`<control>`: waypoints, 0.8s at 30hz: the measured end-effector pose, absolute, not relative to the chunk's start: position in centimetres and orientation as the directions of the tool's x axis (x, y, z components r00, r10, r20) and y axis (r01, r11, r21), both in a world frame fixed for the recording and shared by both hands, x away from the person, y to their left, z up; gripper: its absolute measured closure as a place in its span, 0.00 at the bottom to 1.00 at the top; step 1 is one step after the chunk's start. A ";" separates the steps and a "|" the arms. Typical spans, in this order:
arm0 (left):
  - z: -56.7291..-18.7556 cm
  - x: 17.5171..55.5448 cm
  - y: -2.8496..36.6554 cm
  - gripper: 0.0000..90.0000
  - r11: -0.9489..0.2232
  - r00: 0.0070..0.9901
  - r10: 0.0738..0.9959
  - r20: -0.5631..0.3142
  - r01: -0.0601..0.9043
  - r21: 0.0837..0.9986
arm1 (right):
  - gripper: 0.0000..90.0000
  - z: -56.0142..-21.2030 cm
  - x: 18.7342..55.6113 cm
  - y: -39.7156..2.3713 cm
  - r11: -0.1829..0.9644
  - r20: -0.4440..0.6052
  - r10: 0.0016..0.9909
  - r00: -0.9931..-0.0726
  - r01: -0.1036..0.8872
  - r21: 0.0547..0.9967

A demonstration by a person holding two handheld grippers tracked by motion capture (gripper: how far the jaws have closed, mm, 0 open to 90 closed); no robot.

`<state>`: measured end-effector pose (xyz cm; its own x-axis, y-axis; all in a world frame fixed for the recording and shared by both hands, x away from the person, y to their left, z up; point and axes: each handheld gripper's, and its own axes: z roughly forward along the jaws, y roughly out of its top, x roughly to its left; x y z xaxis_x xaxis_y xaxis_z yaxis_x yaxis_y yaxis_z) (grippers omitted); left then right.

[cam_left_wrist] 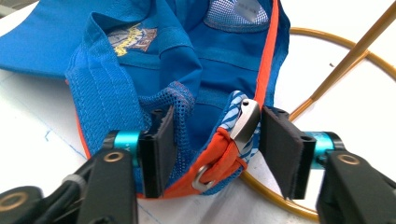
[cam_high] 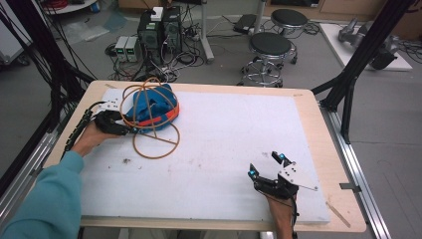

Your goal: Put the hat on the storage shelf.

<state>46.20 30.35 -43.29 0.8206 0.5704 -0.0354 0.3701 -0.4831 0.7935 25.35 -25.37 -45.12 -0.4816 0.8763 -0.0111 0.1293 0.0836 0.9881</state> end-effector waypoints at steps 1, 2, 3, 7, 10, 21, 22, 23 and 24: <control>-43.3 46.2 30.4 0.47 -0.477 0.817 0.574 -0.049 0.383 0.791 | 0.12 -45.1 25.4 -25.4 0.084 -0.012 0.876 -0.482 0.129 0.988; -43.3 46.2 30.4 0.45 -0.474 0.816 0.576 -0.058 0.390 0.789 | 0.12 -45.1 25.4 -25.4 0.084 -0.011 0.876 -0.482 0.129 0.988; -43.4 46.2 30.4 0.43 -0.472 0.814 0.577 -0.062 0.394 0.788 | 0.12 -45.1 25.3 -25.4 0.083 -0.011 0.876 -0.481 0.130 0.988; -43.2 46.2 30.6 0.31 -0.437 0.812 0.575 -0.101 0.408 0.802 | 0.12 -45.1 25.4 -25.4 0.083 -0.011 0.877 -0.481 0.128 0.988; -43.0 46.1 30.6 0.26 -0.443 0.816 0.572 -0.082 0.392 0.806 | 0.12 -45.1 25.3 -25.4 0.082 -0.010 0.877 -0.481 0.129 0.988; -42.9 45.8 29.9 0.43 -0.498 0.850 0.526 -0.026 0.332 0.801 | 0.12 -45.1 25.3 -25.4 0.082 -0.009 0.876 -0.482 0.129 0.988; -43.0 45.8 29.9 0.46 -0.500 0.852 0.523 -0.026 0.332 0.800 | 0.12 -45.1 25.3 -25.4 0.080 -0.007 0.877 -0.481 0.130 0.988; -43.0 45.8 29.9 0.47 -0.501 0.850 0.526 -0.029 0.338 0.797 | 0.12 -45.1 25.3 -25.4 0.080 -0.007 0.877 -0.481 0.130 0.988; -43.1 45.8 29.9 0.50 -0.504 0.848 0.529 -0.030 0.342 0.793 | 0.12 -45.1 25.4 -25.4 0.080 -0.009 0.876 -0.482 0.127 0.989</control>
